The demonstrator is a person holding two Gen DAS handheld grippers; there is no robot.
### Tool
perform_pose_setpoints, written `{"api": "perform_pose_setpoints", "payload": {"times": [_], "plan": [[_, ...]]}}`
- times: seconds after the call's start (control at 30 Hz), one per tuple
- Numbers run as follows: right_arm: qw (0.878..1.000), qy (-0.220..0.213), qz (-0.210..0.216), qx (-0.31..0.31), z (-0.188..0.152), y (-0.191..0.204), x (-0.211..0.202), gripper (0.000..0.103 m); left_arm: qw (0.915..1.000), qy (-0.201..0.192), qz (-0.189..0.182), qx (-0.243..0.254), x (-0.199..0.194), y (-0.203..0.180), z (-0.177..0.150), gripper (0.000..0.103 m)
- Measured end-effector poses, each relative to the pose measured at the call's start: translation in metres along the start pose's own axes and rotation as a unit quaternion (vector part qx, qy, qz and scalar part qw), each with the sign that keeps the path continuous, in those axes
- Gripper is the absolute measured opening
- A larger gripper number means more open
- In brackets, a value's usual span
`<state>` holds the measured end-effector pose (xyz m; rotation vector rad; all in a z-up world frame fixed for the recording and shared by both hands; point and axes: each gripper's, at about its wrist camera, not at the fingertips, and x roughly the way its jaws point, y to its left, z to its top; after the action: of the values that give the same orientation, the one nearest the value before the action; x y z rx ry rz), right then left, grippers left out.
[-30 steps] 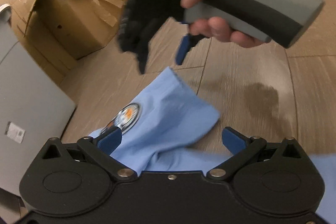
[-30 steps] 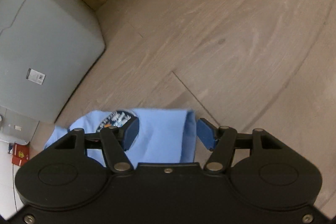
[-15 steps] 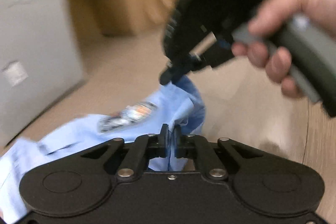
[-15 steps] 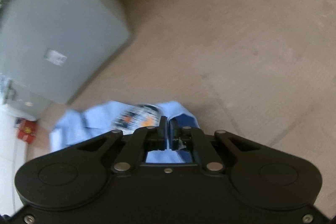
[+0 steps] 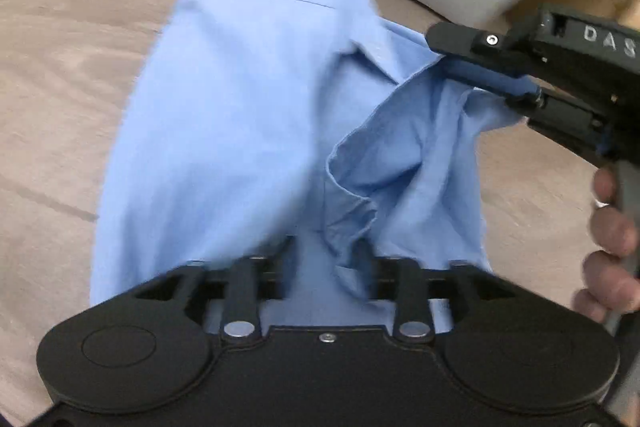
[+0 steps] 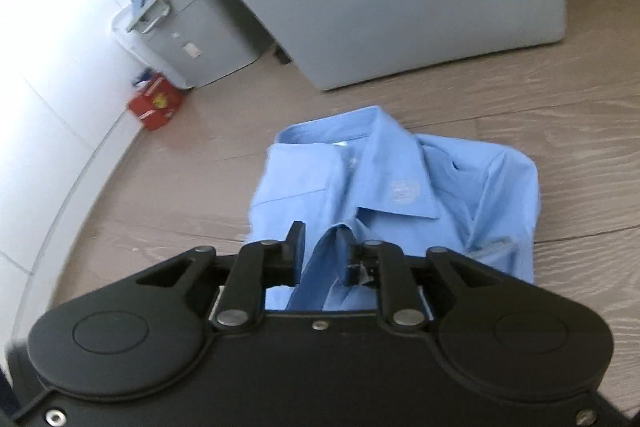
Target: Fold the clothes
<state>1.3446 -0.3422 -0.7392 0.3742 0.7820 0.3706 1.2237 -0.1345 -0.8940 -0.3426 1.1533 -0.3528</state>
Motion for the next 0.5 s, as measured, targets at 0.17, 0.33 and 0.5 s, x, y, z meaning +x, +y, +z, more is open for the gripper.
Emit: {"api": "perform_pose_setpoints", "payload": {"times": [0.17, 0.33, 0.5], "plan": [[0.992, -0.083, -0.042, 0.080, -0.025, -0.050, -0.079, 0.075, 0.9951, 0.005, -0.020, 0.096, -0.024, -0.016, 0.010, 0.085], [0.970, -0.154, -0.045, 0.182, -0.068, -0.097, -0.135, 0.075, 0.9637, -0.078, -0.013, 0.255, -0.035, -0.065, 0.035, 0.092], [0.955, -0.193, 0.016, 0.224, -0.068, -0.098, -0.125, 0.080, 0.8749, 0.015, -0.019, 0.484, -0.006, -0.130, -0.001, 0.092]]}}
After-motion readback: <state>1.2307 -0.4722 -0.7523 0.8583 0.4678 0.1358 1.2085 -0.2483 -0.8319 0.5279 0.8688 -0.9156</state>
